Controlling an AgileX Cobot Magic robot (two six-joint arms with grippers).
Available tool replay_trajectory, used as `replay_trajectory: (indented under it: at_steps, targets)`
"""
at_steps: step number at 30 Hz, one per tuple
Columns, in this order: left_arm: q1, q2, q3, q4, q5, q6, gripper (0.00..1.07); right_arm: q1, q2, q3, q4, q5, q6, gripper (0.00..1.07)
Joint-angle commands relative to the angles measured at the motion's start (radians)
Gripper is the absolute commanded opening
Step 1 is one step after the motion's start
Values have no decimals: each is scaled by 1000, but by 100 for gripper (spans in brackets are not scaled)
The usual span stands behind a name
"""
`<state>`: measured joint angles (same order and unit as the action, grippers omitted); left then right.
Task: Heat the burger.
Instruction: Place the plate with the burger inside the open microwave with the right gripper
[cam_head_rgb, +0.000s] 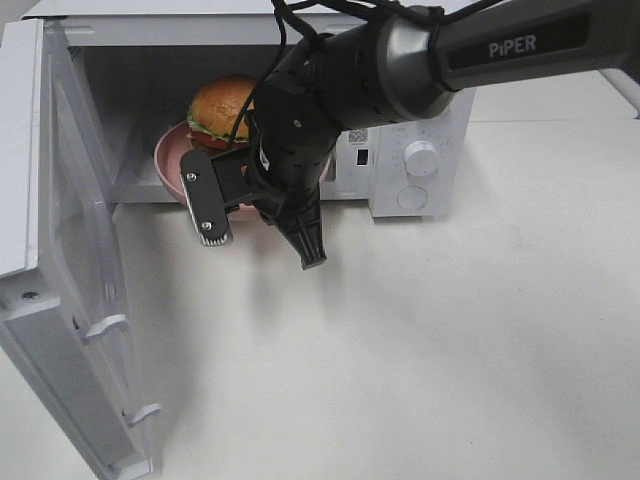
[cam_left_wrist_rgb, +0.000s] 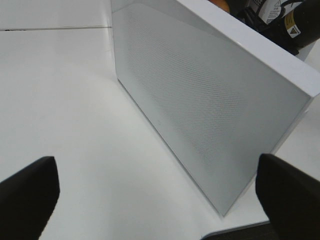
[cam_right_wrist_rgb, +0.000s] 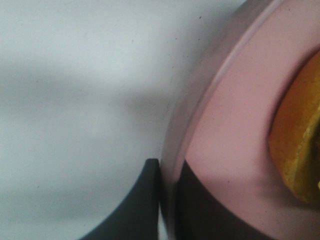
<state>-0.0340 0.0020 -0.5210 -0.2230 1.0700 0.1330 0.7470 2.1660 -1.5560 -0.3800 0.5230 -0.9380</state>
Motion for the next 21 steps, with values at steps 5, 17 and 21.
replay_trajectory:
  at_steps: [5,17,21]
  targets:
    - [3,-1,3,-3,4,-1,100,1,41,-132,-46,-18,39,0]
    - [3,-1,3,0,4,-1,100,-2,131,-287,-65,22,43,0]
    - [3,-1,3,3,4,-1,100,-3,157,-324,-71,21,59,0]
